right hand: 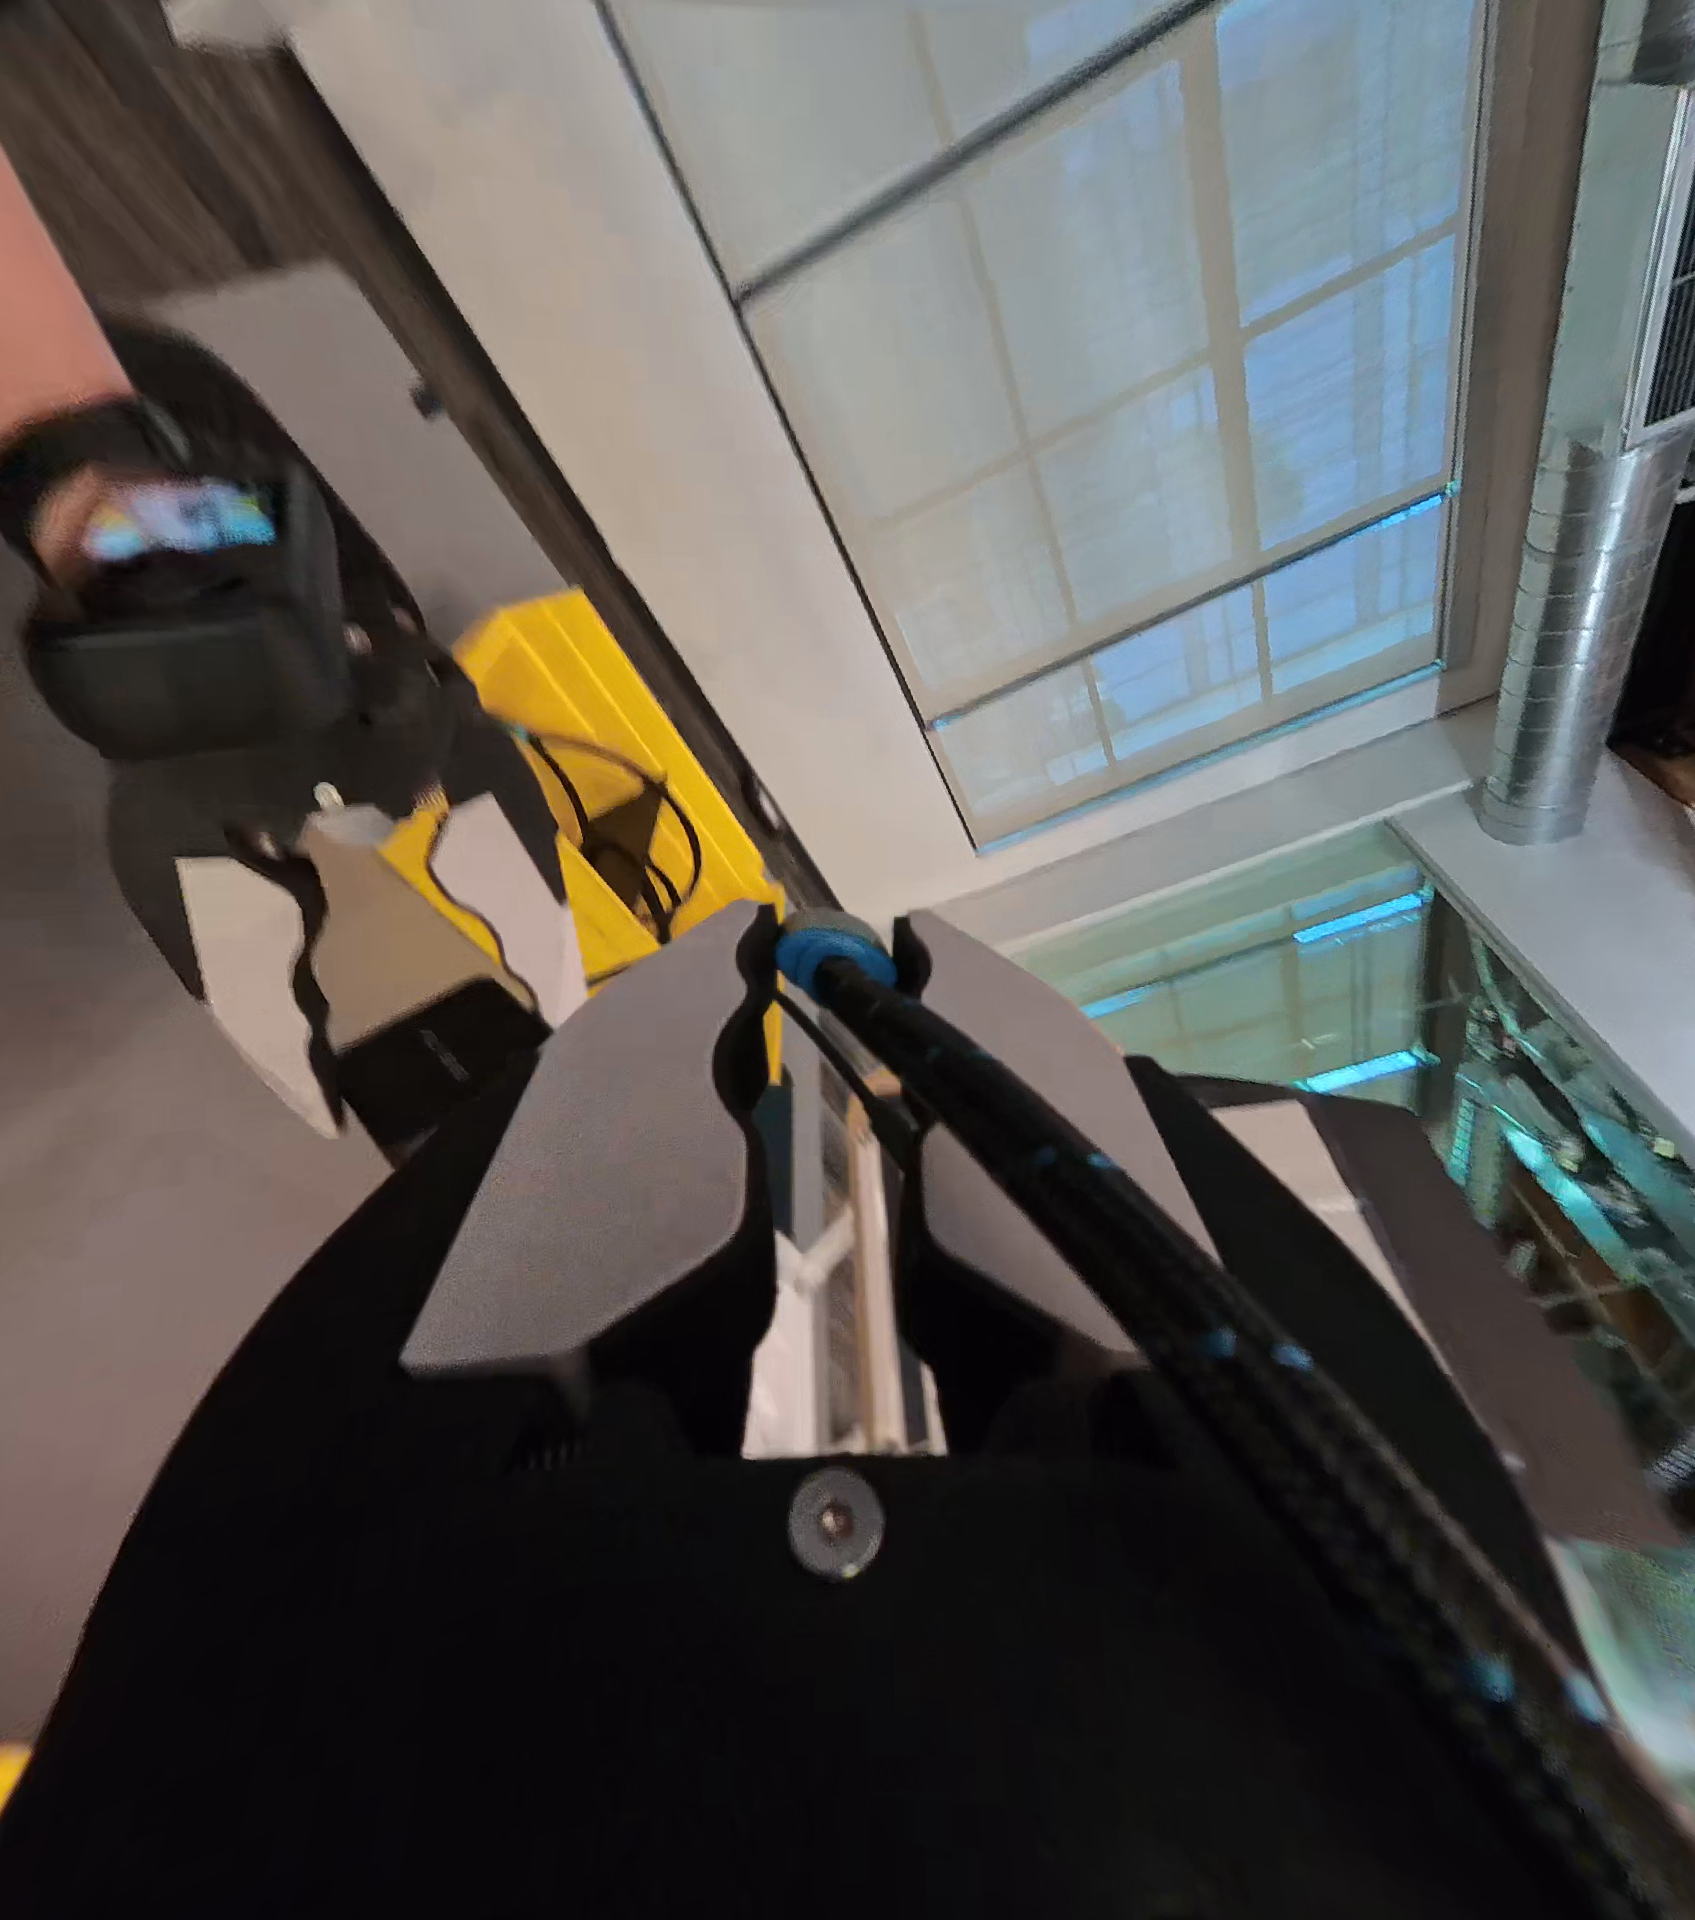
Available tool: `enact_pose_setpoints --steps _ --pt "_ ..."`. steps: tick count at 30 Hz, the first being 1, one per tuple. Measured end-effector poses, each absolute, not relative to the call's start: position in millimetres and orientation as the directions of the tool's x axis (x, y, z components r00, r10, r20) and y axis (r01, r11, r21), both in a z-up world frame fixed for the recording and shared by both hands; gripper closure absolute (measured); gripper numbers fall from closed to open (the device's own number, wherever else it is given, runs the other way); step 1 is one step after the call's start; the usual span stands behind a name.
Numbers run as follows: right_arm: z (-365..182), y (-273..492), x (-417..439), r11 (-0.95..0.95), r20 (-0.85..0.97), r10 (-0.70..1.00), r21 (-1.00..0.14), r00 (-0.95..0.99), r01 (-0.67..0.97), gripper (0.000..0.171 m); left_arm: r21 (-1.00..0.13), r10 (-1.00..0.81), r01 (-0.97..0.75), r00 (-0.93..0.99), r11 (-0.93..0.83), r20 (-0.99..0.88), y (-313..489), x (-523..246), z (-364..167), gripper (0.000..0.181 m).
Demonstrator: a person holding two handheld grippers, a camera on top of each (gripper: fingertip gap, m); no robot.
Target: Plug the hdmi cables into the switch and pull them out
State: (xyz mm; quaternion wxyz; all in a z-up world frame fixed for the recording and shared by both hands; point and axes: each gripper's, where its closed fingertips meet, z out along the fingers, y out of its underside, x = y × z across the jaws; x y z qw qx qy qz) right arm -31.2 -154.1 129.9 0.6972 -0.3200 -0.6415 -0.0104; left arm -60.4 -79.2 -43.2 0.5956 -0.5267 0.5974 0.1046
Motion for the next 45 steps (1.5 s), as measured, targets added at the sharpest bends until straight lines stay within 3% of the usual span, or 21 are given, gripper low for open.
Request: enact_pose_setpoints --steps 1,4,7,14,25,35,39,45 --pt "134.6 -160.5 -32.1 0.8 0.877 0.442 -0.481 0.189 0.359 0.15 -0.508 -0.489 -0.749 0.282 0.425 -0.825 -79.0 -61.4 -38.9 0.109" --pt "148.2 -183.3 -30.3 0.765 0.774 0.61 -0.631 0.169 0.127 0.15 -0.505 -0.428 -0.747 0.323 0.432 -0.844 -79.6 -65.1 -25.5 0.11" --pt "156.5 -189.8 -23.9 0.701 0.695 0.705 -0.713 0.145 0.014 0.15 -0.49 -0.348 -0.741 0.358 0.459 -0.867 -83.0 -68.3 -8.4 0.11" --pt "152.1 -163.5 -29.6 0.606 0.616 0.756 -0.786 0.22 0.122 0.148 -0.459 -0.2 -0.745 0.416 0.484 -0.887 -84.5 -80.1 25.7 0.11" --pt "130.6 -151.6 -40.7 0.591 0.645 0.739 -0.76 0.195 0.272 0.15 -0.495 -0.223 -0.701 0.448 0.513 -0.866 -89.4 -76.1 31.5 0.11" --pt "132.2 -152.8 -27.9 0.578 0.642 0.74 -0.76 0.201 0.298 0.149 -0.75 -0.664 -0.591 0.436 0.298 -0.608 -112.5 -42.7 -23.7 0.111" --pt "131.0 -152.0 -26.2 0.574 0.64 0.742 -0.76 0.199 0.305 0.149 -0.781 -0.743 -0.594 0.43 0.196 -0.513 -117.2 -39.7 -51.2 0.111" --pt "128.0 -150.3 -25.2 0.57 0.643 0.741 -0.755 0.194 0.324 0.148 -0.701 -0.844 -0.713 0.379 -0.005 -0.379 -119.1 -45.9 -110.8 0.111"
